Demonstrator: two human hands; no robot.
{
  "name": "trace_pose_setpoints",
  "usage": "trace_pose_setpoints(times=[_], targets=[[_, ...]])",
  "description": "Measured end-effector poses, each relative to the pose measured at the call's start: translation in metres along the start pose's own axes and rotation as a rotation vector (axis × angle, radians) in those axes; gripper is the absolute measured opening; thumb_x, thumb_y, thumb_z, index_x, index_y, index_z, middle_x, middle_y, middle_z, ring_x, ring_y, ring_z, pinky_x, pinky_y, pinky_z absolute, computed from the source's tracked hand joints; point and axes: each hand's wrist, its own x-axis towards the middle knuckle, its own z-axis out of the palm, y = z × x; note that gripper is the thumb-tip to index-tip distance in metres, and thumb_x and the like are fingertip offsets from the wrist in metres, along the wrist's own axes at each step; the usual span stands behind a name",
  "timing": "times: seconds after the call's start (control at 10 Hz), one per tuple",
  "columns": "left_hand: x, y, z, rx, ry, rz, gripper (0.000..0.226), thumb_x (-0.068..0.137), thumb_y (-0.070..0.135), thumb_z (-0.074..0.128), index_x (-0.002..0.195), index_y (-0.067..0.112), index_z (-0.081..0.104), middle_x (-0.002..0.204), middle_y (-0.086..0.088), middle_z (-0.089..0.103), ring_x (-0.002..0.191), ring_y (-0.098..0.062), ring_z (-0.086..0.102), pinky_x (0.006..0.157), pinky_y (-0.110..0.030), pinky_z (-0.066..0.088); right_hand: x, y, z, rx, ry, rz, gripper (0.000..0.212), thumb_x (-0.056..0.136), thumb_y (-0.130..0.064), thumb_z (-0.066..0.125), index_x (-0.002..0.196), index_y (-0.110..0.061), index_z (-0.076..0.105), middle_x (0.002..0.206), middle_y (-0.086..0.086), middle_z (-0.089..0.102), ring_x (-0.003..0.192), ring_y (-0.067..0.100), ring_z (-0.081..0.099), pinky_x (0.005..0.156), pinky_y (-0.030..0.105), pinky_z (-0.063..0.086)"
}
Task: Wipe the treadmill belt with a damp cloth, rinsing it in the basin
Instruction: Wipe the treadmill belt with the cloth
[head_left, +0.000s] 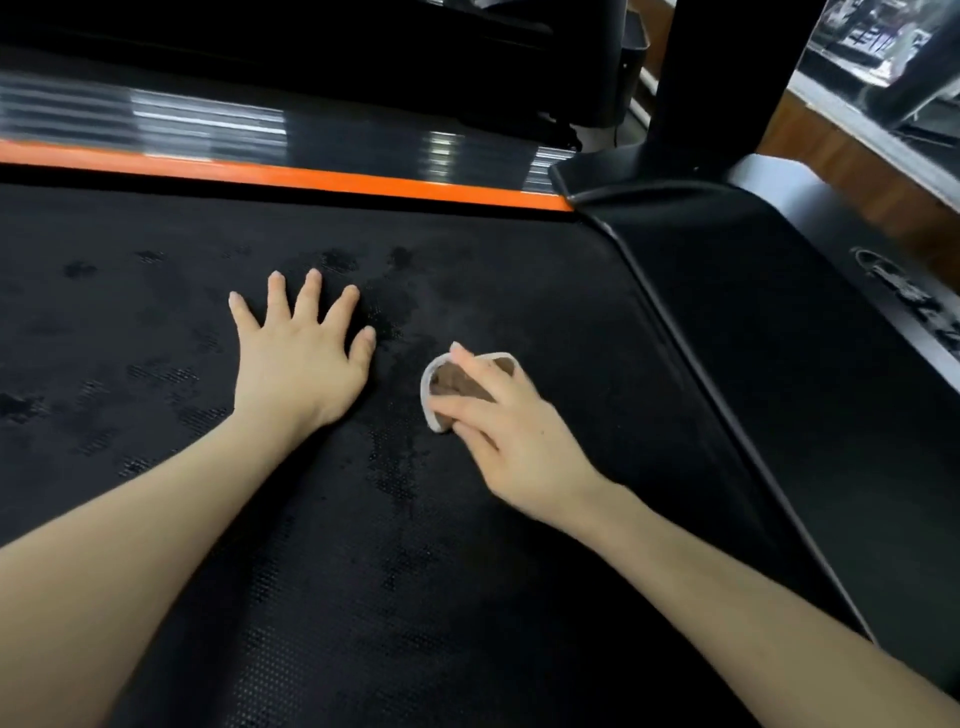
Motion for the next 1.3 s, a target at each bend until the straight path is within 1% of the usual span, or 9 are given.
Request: trace_pose_setpoints(times=[0.2, 0.3, 0.4, 0.5, 0.8, 0.9, 1.0, 1.1, 1.3], targets=[[0.001, 0.000, 0.000, -0.005, 0.005, 0.001, 0.059, 0.096, 0.050, 0.019, 0.149, 0.024, 0.024, 0.156, -0.013, 0.016, 0.143, -0.039, 0.005, 0.111, -0.062, 0.003, 0.031, 0.110, -0.041, -0.212, 0.139, 0.483, 0.031, 0.095, -0.017, 0.048, 0.119, -0.030, 0.062, 0.156, 0.003, 0.023, 0.135, 0.031, 0.034, 0.111, 0.046, 0.024], [0.001, 0.001, -0.001, 0.006, 0.000, 0.002, 0.059, 0.096, 0.050, 0.018, 0.149, 0.023, 0.023, 0.156, -0.014, 0.017, 0.143, -0.039, 0.005, 0.110, -0.063, 0.003, 0.009, 0.091, -0.037, -0.207, 0.125, 0.442, 0.030, 0.095, -0.015, 0.049, 0.117, -0.028, 0.064, 0.155, 0.002, 0.025, 0.132, 0.031, 0.033, 0.109, 0.047, 0.028], [0.000, 0.001, -0.002, 0.010, -0.003, 0.001, 0.060, 0.096, 0.050, 0.017, 0.149, 0.023, 0.023, 0.156, -0.014, 0.016, 0.142, -0.040, 0.005, 0.110, -0.064, 0.003, -0.047, 0.037, -0.025, -0.089, 0.074, 0.239, 0.027, 0.090, -0.013, 0.053, 0.110, -0.023, 0.068, 0.151, 0.010, 0.034, 0.128, 0.028, 0.035, 0.104, 0.053, 0.035], [-0.001, 0.002, -0.004, 0.012, -0.017, 0.002, 0.061, 0.095, 0.051, 0.014, 0.149, 0.024, 0.021, 0.157, -0.014, 0.015, 0.143, -0.040, 0.003, 0.110, -0.064, 0.002, -0.075, 0.015, -0.019, -0.016, -0.030, 0.077, 0.028, 0.090, -0.020, 0.047, 0.110, -0.020, 0.067, 0.147, 0.013, 0.039, 0.129, 0.036, 0.041, 0.108, 0.051, 0.026], [-0.001, 0.001, -0.009, -0.010, -0.065, 0.011, 0.060, 0.096, 0.050, 0.020, 0.149, 0.022, 0.022, 0.157, -0.014, 0.013, 0.143, -0.040, 0.002, 0.111, -0.063, 0.001, 0.046, 0.052, -0.006, -0.122, 0.071, 0.387, 0.032, 0.100, -0.021, 0.040, 0.126, -0.026, 0.059, 0.156, 0.002, 0.022, 0.143, 0.033, 0.018, 0.115, 0.054, 0.004], [-0.029, 0.012, -0.021, -0.131, -0.035, 0.032, 0.054, 0.097, 0.043, 0.030, 0.144, 0.017, 0.038, 0.154, -0.016, 0.023, 0.142, -0.039, 0.013, 0.112, -0.060, 0.008, 0.044, 0.056, -0.004, -0.136, 0.077, 0.373, 0.033, 0.100, -0.022, 0.039, 0.128, -0.025, 0.057, 0.156, 0.002, 0.022, 0.143, 0.032, 0.018, 0.116, 0.053, 0.004], [-0.098, 0.032, -0.027, -0.153, 0.014, 0.152, 0.057, 0.092, 0.042, 0.027, 0.132, 0.010, 0.052, 0.144, -0.019, 0.041, 0.134, -0.043, 0.033, 0.107, -0.065, 0.018, 0.044, 0.055, -0.005, -0.152, 0.072, 0.368, 0.033, 0.100, -0.023, 0.038, 0.128, -0.025, 0.057, 0.156, 0.001, 0.023, 0.143, 0.031, 0.019, 0.116, 0.053, 0.005], [-0.155, 0.034, -0.022, -0.073, -0.007, 0.224, 0.058, 0.093, 0.042, 0.027, 0.131, 0.007, 0.054, 0.139, -0.020, 0.048, 0.130, -0.044, 0.040, 0.104, -0.067, 0.022, 0.044, 0.052, -0.006, -0.158, 0.067, 0.366, 0.033, 0.100, -0.024, 0.039, 0.128, -0.026, 0.057, 0.156, 0.000, 0.023, 0.141, 0.031, 0.022, 0.116, 0.053, 0.007], [-0.166, 0.030, -0.018, -0.071, -0.003, 0.198, 0.055, 0.094, 0.038, 0.027, 0.134, 0.007, 0.049, 0.141, -0.018, 0.046, 0.134, -0.041, 0.035, 0.106, -0.067, 0.020, 0.037, 0.046, -0.006, -0.161, 0.101, 0.341, 0.032, 0.098, -0.024, 0.043, 0.125, -0.028, 0.059, 0.156, 0.002, 0.024, 0.139, 0.030, 0.026, 0.114, 0.046, 0.016]])
